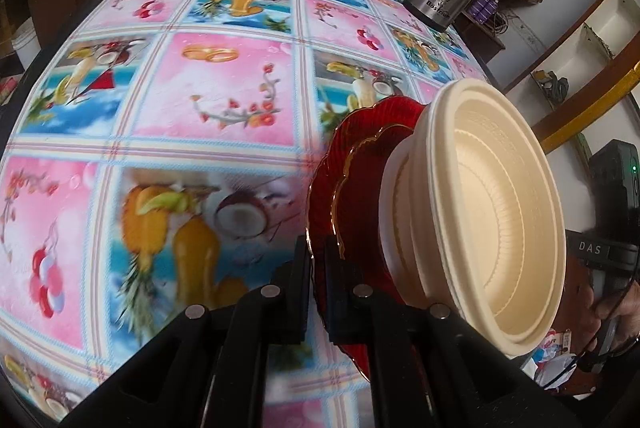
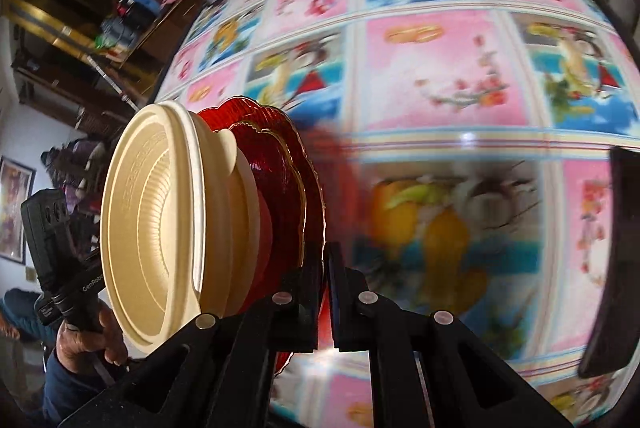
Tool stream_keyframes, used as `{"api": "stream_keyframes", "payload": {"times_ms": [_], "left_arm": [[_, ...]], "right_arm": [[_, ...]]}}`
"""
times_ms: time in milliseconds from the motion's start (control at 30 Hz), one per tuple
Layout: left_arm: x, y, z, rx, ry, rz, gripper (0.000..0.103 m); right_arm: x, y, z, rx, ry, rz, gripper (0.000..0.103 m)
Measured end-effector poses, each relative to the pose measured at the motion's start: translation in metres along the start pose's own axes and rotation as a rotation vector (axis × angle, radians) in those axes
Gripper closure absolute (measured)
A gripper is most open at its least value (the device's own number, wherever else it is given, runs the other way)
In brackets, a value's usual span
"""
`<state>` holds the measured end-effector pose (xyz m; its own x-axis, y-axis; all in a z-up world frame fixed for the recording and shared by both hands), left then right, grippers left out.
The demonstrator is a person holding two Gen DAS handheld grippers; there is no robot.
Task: Organize plates and bowls
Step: 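Grip the stack rim with the left gripper and slide it away from the table edge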
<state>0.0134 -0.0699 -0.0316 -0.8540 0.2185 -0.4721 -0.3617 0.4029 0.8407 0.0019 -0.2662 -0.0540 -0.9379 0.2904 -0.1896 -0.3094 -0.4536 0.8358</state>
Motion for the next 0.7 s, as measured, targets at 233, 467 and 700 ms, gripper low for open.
{"api": "stream_keyframes", "payload": {"times_ms": [233, 467, 700], "left_arm": [[-0.019, -0.017, -0.013, -0.025, 0.006, -0.006, 0.099], [-0.015, -0.016, -0.011, -0.054, 0.029, -0.028, 0.091], [0.006, 0.003, -0.003, -0.09, 0.032, -0.053, 0.05]], "right_arm": [[-0.028, 0.002, -0.025, 0.02, -0.016, -0.032, 0.097], [-0.039, 0.0, -0.029, 0.004, -0.019, -0.033, 0.097], [-0.029, 0.005, -0.036, 0.008, -0.023, -0.027, 0.094]]}}
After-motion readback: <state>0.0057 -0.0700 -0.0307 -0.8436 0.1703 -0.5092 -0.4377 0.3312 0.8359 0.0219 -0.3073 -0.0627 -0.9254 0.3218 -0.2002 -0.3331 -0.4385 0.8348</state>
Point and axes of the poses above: each gripper's, at about its wrist camera, not at the fingertips, and y roughly against the way its jaws point, z to its left, x to its underside, the point moved 8 cm from there along -y, roughly the way its jaws point, and after that the axes turned 10 degrees about -y, right-handed, at the moved point
